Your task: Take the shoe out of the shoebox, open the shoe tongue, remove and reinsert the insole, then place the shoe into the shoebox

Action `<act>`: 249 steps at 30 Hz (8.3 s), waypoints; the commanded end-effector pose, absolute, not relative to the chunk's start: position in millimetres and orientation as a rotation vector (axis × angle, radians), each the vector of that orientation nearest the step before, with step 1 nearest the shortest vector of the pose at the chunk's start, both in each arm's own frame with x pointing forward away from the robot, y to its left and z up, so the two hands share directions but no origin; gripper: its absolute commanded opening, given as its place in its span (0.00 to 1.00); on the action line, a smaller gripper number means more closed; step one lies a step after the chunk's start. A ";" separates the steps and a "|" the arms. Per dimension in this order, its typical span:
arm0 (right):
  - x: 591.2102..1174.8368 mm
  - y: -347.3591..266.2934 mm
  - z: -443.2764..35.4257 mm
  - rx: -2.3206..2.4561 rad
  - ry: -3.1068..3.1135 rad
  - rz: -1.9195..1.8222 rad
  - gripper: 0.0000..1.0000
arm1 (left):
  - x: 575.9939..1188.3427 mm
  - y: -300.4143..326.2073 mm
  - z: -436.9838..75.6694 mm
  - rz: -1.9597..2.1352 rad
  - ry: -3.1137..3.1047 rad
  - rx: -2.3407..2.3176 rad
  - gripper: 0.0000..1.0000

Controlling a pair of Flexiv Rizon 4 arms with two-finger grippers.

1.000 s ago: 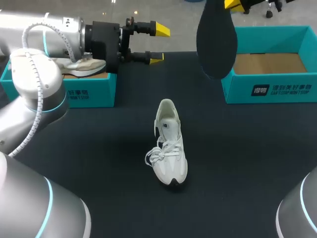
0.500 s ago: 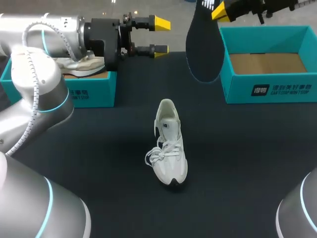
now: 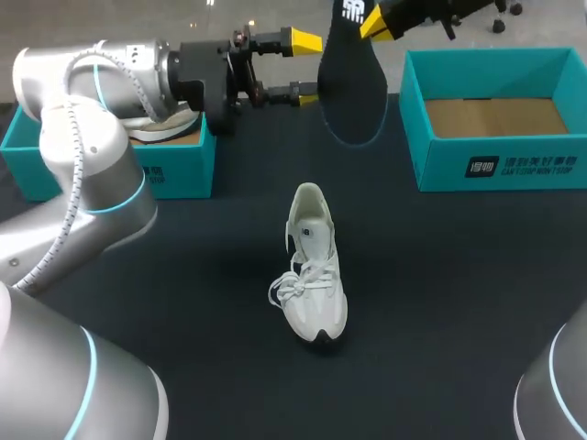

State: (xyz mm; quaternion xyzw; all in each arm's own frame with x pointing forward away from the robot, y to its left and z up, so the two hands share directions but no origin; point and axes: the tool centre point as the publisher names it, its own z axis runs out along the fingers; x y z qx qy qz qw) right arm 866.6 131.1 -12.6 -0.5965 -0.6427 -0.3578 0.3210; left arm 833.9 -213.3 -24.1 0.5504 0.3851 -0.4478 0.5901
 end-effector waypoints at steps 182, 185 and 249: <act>830.0 9.1 -58.2 -1.554 -1.856 -1.057 1.00 | 875.1 -210.1 -54.9 -2.487 2.053 -0.400 0.00; 830.0 9.1 -58.2 -1.554 -1.856 -1.057 1.00 | 877.5 -211.6 -49.7 -2.544 2.129 -0.492 0.00; 823.0 42.7 -6.6 -1.778 -2.266 -0.884 1.00 | 868.3 -232.5 -66.3 -2.753 2.635 -1.738 0.00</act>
